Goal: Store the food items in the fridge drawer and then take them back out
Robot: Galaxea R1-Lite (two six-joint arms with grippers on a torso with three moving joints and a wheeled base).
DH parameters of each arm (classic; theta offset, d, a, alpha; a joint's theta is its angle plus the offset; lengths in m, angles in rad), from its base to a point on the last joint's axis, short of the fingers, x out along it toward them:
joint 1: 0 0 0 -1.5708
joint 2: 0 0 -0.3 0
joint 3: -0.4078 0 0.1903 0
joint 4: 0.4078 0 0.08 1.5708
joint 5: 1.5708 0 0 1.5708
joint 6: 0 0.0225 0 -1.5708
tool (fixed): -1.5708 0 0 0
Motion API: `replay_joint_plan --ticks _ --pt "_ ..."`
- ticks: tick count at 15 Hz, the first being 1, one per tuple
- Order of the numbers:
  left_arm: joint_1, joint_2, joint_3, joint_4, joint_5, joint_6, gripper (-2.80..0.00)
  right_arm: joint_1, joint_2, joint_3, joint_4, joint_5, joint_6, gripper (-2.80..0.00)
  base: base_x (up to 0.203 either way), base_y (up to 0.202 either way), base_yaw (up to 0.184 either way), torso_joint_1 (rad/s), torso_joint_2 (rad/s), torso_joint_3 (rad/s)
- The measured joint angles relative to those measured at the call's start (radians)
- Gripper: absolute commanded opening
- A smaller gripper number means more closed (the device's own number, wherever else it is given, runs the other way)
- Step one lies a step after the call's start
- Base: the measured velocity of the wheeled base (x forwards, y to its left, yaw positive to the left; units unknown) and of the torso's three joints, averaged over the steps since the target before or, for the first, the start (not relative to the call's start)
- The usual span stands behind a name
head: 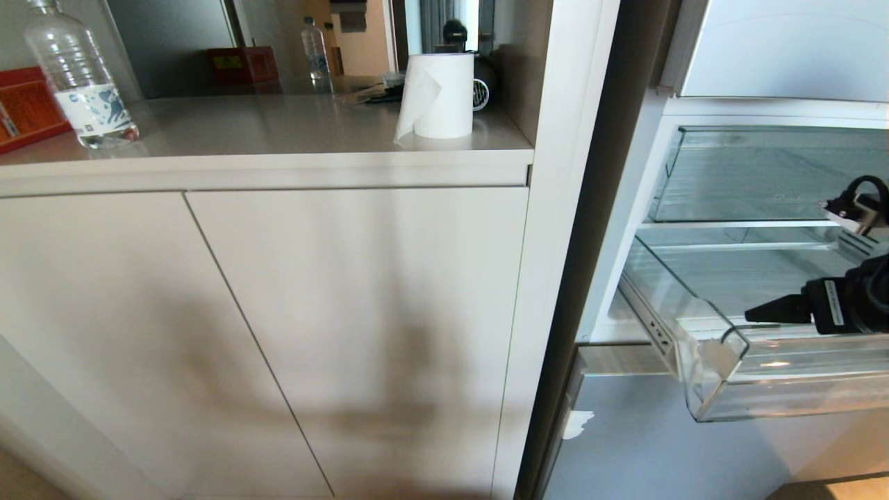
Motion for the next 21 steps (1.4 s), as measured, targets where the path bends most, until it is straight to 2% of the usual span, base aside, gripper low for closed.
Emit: replay_joint_plan --ticks 3,8,18,21 --pt "0.000 0.000 0.000 0.000 0.000 0.000 -2.80 -0.032 -0.018 0.027 0.002 0.005 -0.007 0.00 0.000 0.000 0.000 0.000 0.00 0.000" --pt "0.000 0.000 0.000 0.000 0.000 0.000 -2.80 -0.104 -0.118 0.114 0.003 0.069 -0.033 0.00 0.000 0.000 0.000 0.000 0.00 0.000" --pt "0.000 0.000 0.000 0.000 0.000 0.000 -2.80 -0.108 -0.305 0.247 -0.006 0.072 -0.061 0.00 0.000 0.000 0.000 0.000 0.00 0.000" --pt "0.000 0.000 0.000 0.000 0.000 0.000 -2.80 -0.108 -0.328 0.239 0.004 0.074 -0.057 0.00 0.000 0.000 0.000 0.000 0.00 0.000"
